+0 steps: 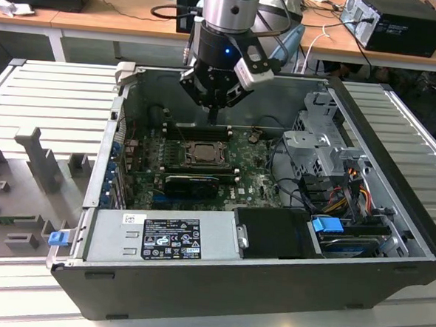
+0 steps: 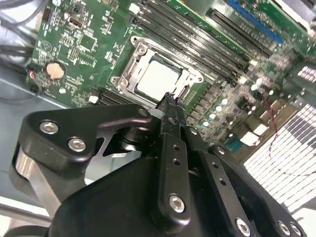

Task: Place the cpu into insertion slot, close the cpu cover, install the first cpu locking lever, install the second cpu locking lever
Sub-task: 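Install the first cpu locking lever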

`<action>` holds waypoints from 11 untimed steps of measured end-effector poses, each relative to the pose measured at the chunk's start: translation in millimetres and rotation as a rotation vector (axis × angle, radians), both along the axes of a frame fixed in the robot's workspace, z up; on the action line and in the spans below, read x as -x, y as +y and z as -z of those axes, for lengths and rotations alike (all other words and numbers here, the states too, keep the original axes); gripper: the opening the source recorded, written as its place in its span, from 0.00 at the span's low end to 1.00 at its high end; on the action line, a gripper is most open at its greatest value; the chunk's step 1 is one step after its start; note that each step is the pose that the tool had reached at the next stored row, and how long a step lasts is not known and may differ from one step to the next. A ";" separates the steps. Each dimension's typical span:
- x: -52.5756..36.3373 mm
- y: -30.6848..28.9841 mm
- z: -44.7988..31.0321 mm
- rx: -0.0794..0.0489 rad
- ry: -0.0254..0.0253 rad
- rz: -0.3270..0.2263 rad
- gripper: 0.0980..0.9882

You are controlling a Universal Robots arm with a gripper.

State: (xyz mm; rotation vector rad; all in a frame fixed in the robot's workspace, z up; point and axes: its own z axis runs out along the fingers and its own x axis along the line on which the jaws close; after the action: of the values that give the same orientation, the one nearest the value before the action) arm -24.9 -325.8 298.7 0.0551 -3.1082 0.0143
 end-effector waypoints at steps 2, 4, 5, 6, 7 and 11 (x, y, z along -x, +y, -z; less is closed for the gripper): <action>0.0 0.0 0.1 0.000 0.0000 -0.048 0.01; 0.0 0.0 0.2 -0.001 -0.0001 -0.071 0.01; 0.0 0.0 0.4 -0.008 -0.0004 -0.075 0.01; 0.1 0.0 0.7 -0.023 -0.0008 -0.075 0.01; 1.1 0.0 1.1 -0.040 -0.0020 -0.074 0.01; 9.8 0.0 5.0 -0.050 -0.0163 -0.075 0.01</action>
State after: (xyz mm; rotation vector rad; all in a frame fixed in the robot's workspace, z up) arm -34.8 -325.8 293.7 0.1735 -3.1210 -0.0606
